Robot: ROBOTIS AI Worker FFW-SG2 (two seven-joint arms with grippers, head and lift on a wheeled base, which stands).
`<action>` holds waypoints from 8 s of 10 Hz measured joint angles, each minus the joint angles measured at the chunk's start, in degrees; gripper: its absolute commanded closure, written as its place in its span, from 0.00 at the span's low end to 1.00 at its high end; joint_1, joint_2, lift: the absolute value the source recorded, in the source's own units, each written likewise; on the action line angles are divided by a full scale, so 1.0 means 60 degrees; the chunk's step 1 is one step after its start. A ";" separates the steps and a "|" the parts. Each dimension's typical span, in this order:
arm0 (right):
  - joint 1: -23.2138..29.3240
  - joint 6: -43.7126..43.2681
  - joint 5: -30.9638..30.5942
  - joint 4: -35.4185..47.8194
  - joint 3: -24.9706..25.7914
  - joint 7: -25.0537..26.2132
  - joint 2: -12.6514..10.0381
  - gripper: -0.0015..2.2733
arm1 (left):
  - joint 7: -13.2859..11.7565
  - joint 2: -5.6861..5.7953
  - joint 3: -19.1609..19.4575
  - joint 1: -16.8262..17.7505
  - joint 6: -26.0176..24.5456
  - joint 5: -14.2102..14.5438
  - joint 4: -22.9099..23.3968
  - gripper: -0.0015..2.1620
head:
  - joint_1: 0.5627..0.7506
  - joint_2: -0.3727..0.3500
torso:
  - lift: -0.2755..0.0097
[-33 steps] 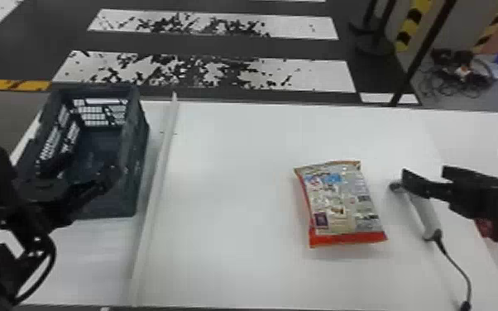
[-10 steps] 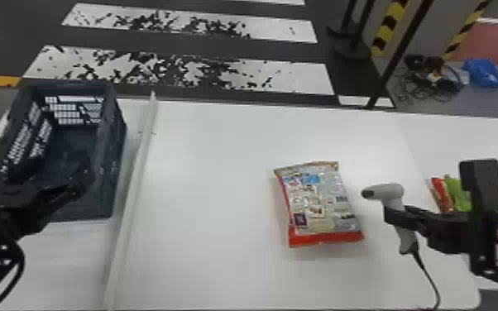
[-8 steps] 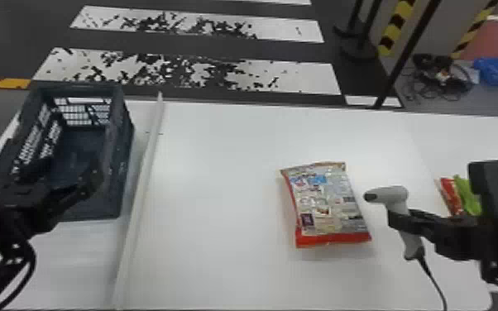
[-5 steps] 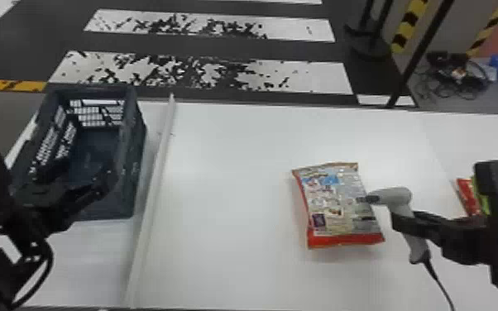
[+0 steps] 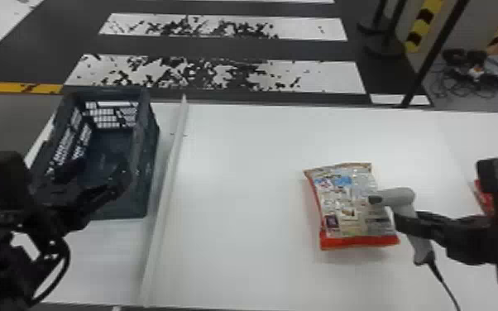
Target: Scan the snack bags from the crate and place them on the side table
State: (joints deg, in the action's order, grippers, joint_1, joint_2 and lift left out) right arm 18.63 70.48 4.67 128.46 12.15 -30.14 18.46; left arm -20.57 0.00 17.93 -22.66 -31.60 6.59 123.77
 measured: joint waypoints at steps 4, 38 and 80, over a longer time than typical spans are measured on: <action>-0.0053 0.0085 -0.0018 -0.0038 -0.0104 0.0000 -0.0014 0.99 | 0.0000 0.0000 0.0000 -0.0002 0.0000 0.0000 0.0011 0.05 | 0.70 0.54 | 0.64; -0.0727 -0.3046 0.0676 -0.3316 0.1185 0.1307 -0.0029 0.02 | 0.0559 0.0000 -0.0594 -0.0381 0.1582 -0.0337 0.0585 0.05 | 0.70 0.29 | 0.64; -0.3310 -0.8094 0.5036 -1.0288 0.4464 0.2962 0.1159 0.03 | 0.0696 0.0000 -0.1047 -0.0474 0.1443 -0.0548 0.0667 0.06 | 0.70 0.03 | 0.64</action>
State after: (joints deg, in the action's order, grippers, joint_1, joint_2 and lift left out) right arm -1.23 21.92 34.89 66.74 38.93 -12.37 25.41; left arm -16.39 0.00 11.64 -25.51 -22.95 3.30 127.78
